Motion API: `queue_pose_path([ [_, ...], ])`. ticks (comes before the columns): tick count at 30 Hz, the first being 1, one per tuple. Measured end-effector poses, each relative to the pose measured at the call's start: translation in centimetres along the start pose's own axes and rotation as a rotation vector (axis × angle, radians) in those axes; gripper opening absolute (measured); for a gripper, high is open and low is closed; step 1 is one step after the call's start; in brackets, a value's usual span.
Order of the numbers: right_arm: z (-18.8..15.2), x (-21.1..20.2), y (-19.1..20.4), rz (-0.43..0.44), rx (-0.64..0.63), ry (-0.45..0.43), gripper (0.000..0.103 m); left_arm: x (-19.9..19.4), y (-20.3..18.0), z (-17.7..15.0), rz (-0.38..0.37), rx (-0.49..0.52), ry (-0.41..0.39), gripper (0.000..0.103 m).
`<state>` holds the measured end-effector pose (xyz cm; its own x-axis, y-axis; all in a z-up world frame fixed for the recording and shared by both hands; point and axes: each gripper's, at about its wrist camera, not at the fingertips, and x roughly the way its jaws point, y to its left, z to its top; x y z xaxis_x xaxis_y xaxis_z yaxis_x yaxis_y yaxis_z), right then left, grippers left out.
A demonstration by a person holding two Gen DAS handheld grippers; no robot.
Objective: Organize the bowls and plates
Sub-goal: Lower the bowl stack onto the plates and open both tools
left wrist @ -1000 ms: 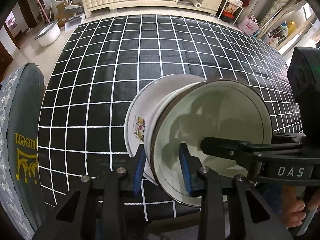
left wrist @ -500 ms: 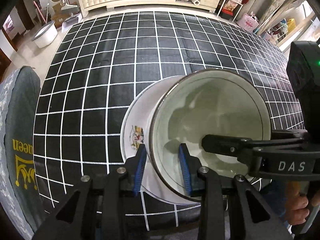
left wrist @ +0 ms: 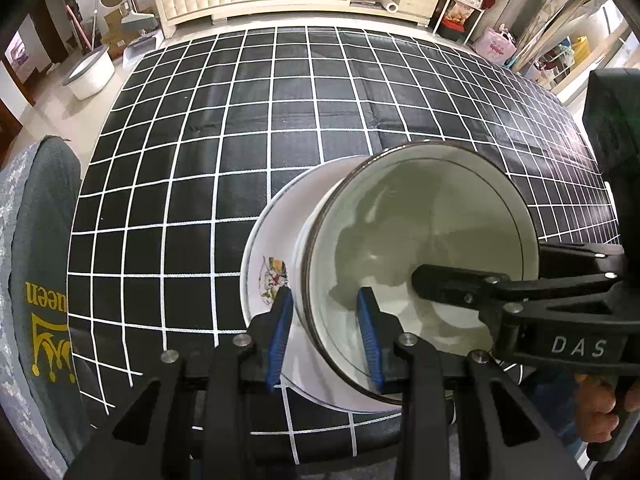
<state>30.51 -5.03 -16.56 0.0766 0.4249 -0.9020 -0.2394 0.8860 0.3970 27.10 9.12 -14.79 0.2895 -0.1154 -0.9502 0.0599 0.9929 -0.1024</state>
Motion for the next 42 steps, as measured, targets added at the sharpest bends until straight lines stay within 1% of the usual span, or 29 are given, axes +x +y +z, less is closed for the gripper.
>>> queue_pose_path([
  [3, 0.0, -0.1, -0.2, -0.023, -0.002, -0.008, 0.059, -0.3, 0.2, 0.1, 0.002, -0.017, -0.016, 0.033],
  [4, -0.1, -0.4, -0.2, -0.045, -0.008, -0.021, 0.059, -0.4, 0.3, 0.1, 0.002, -0.024, -0.019, 0.036],
  [6, -0.3, -0.9, 0.1, -0.083, -0.034, -0.047, 0.06, -0.7, 0.4, 0.1, -0.005, -0.031, -0.029, 0.04],
  [12, -0.9, -1.8, 0.9, -0.111, -0.064, -0.071, 0.061, -1.9, 0.5, -0.3, -0.008, -0.058, -0.053, 0.04],
  [16, -1.2, -2.9, 2.0, -0.142, -0.108, -0.107, 0.061, -3.0, 0.4, -0.7, 0.002, -0.052, -0.084, 0.041],
  [19, -1.7, -4.0, 2.7, -0.162, -0.129, -0.139, 0.061, -4.4, -0.1, -1.1, 0.022, -0.045, -0.122, 0.046],
  [22, -2.3, -5.1, 2.9, -0.186, -0.135, -0.175, 0.061, -5.7, -1.2, -1.6, 0.044, 0.004, -0.159, 0.046],
  [24, -2.8, -5.8, 2.9, -0.188, -0.134, -0.193, 0.061, -6.7, -2.0, -2.0, 0.036, 0.028, -0.184, 0.046],
  [27, -3.9, -7.2, 2.9, -0.199, -0.132, -0.223, 0.061, -7.9, -2.6, -2.5, 0.04, 0.011, -0.215, 0.046],
  [31, -5.9, -9.7, 3.4, -0.257, -0.156, -0.31, 0.061, -9.6, -3.3, -3.7, 0.047, -0.005, -0.263, 0.046],
  [32, -6.4, -10.2, 3.5, -0.27, -0.161, -0.331, 0.063, -10.3, -3.7, -4.2, 0.061, 0.0, -0.288, 0.046],
  [33, -6.9, -10.9, 3.7, -0.286, -0.167, -0.356, 0.066, -10.8, -3.9, -4.6, 0.071, 0.007, -0.305, 0.046],
  [35, -8.1, -12.1, 4.0, -0.32, -0.175, -0.406, 0.068, -12.1, -4.7, -5.5, 0.09, 0.026, -0.349, 0.046],
  [39, -10.8, -14.8, 4.7, -0.343, -0.192, -0.504, 0.072, -14.5, -5.9, -7.3, 0.102, 0.033, -0.429, 0.046],
  [41, -12.2, -15.9, 4.9, -0.35, -0.2, -0.545, 0.076, -15.6, -6.5, -8.2, 0.105, 0.044, -0.467, 0.051],
  [42, -13.1, -16.7, 5.1, -0.357, -0.206, -0.574, 0.079, -16.2, -6.8, -8.7, 0.11, 0.046, -0.487, 0.061],
])
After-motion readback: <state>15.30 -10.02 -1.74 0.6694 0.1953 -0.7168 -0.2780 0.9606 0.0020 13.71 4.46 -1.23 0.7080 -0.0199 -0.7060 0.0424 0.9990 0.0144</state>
